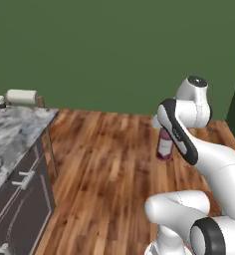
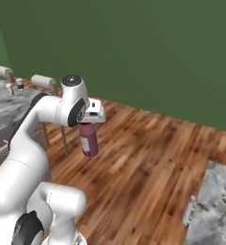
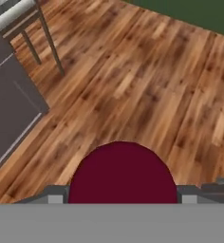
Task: Move the drinks to the dining counter.
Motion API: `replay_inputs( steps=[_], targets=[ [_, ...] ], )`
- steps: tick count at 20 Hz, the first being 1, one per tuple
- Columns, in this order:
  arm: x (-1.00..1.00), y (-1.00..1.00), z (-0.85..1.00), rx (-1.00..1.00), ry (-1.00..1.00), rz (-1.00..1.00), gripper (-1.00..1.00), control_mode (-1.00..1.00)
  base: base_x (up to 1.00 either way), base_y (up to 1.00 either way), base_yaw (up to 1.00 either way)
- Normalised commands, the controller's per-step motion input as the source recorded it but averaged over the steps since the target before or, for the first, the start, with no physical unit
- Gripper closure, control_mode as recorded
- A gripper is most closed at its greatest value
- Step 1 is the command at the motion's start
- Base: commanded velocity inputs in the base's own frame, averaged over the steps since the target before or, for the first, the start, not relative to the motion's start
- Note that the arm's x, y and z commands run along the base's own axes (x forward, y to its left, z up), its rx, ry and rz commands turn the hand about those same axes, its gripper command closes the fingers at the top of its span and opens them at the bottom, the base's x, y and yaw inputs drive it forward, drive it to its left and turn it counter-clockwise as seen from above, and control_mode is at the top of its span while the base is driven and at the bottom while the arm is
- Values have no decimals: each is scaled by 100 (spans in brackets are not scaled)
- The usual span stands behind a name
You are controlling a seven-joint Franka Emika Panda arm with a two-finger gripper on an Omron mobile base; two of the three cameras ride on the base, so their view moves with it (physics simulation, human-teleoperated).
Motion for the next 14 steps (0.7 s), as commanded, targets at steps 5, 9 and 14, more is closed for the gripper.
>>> replay_inputs(
  steps=[5, 9, 14],
  targets=[
    [0, 0, 0, 0, 0, 0, 100, 100, 100, 0, 52],
    [0, 0, 0, 0, 0, 0, 100, 100, 100, -2, 61],
    [0, 0, 0, 0, 0, 0, 100, 100, 100, -8, 67]
  ],
)
